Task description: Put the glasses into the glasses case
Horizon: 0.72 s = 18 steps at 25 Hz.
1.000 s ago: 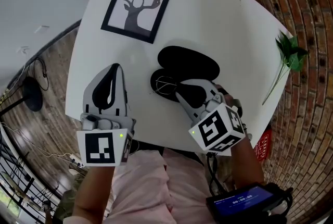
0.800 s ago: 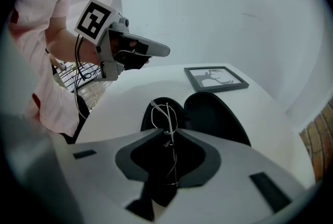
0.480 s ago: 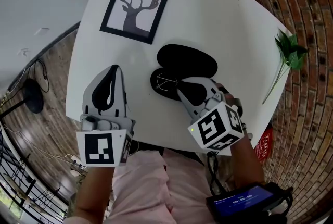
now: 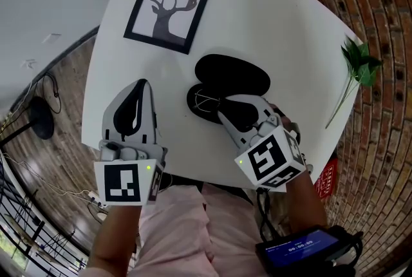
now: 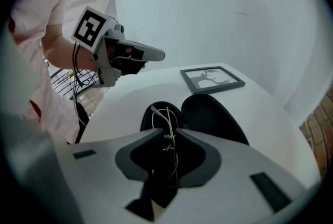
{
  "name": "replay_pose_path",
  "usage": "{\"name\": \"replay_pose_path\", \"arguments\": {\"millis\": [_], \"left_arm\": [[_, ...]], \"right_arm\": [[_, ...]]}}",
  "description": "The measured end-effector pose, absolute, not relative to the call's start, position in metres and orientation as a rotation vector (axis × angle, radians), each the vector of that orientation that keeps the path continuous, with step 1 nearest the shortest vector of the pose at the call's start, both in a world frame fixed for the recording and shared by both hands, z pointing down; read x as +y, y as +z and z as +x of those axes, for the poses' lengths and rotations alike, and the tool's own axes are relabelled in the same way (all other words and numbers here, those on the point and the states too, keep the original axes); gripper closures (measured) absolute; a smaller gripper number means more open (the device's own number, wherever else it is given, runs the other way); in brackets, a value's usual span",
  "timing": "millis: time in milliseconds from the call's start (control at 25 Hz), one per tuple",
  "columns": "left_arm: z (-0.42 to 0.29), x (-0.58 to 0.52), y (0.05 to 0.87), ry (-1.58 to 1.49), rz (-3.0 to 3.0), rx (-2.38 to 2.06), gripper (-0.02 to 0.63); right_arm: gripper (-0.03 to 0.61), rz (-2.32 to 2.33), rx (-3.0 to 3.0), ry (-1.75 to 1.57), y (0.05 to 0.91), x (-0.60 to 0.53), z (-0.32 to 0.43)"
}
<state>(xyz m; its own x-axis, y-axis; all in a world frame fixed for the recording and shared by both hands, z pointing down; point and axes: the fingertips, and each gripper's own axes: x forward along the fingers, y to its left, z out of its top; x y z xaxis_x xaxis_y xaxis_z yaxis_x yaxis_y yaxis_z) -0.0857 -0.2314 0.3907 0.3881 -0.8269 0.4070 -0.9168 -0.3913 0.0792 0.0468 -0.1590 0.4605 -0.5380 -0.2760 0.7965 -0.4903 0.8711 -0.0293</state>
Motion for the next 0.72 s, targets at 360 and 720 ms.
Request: {"name": "replay_pose_path", "arguments": {"millis": [360, 720], "left_arm": [[-0.081, -0.231, 0.387, 0.429, 2.381, -1.51, 0.611], [-0.07, -0.225, 0.383, 0.455, 2.411, -1.491, 0.611]], "right_arm": [[0.453, 0.655, -2.176, 0.279, 0.446, -0.161, 0.063], [0.383, 0.697, -2.131, 0.173, 0.464, -0.143, 0.064]]}}
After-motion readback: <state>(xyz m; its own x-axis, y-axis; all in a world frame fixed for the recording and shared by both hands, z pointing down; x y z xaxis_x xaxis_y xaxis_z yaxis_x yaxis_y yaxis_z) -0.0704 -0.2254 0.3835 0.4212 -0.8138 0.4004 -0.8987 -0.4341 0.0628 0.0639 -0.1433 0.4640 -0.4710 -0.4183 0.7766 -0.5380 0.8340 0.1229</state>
